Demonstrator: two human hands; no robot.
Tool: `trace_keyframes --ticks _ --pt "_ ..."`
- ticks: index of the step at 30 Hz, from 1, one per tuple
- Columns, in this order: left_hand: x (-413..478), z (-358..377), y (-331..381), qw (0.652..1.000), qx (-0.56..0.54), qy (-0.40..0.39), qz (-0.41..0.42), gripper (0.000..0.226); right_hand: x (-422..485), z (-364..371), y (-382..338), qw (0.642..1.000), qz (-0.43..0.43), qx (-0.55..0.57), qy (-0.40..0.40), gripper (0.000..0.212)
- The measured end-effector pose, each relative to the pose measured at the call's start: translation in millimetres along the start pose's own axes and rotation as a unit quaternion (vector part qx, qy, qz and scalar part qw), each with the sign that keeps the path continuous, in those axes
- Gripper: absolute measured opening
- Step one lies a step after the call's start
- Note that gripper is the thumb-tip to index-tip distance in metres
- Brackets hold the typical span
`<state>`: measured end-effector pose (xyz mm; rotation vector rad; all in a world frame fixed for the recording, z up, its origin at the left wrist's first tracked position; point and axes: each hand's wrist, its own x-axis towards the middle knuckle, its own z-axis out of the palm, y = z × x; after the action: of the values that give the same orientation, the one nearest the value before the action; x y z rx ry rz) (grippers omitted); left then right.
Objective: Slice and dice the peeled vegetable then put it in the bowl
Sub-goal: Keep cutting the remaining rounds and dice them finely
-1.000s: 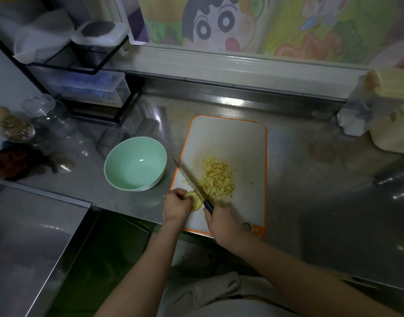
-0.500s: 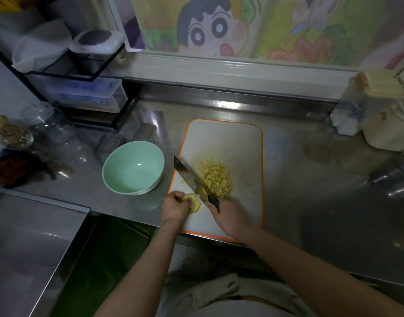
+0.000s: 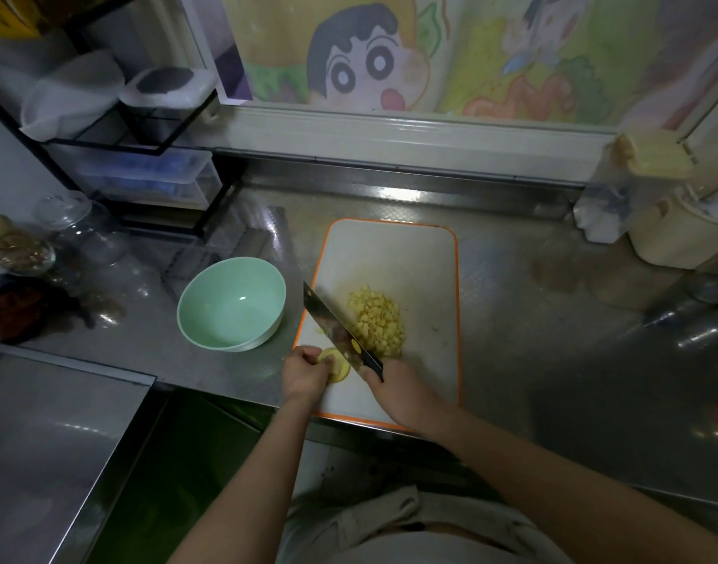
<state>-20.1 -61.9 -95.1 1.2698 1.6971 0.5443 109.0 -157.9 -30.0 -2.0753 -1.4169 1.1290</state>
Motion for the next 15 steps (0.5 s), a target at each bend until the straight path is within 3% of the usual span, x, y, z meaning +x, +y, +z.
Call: trace_keyframes --ticks 15 --pt "1.3 2.7 -0.4 1.000 -0.005 0.018 -0.001 0.011 -9.3 8.7 -4.6 0.994 0.040 -0.099 -0.011 0.035"
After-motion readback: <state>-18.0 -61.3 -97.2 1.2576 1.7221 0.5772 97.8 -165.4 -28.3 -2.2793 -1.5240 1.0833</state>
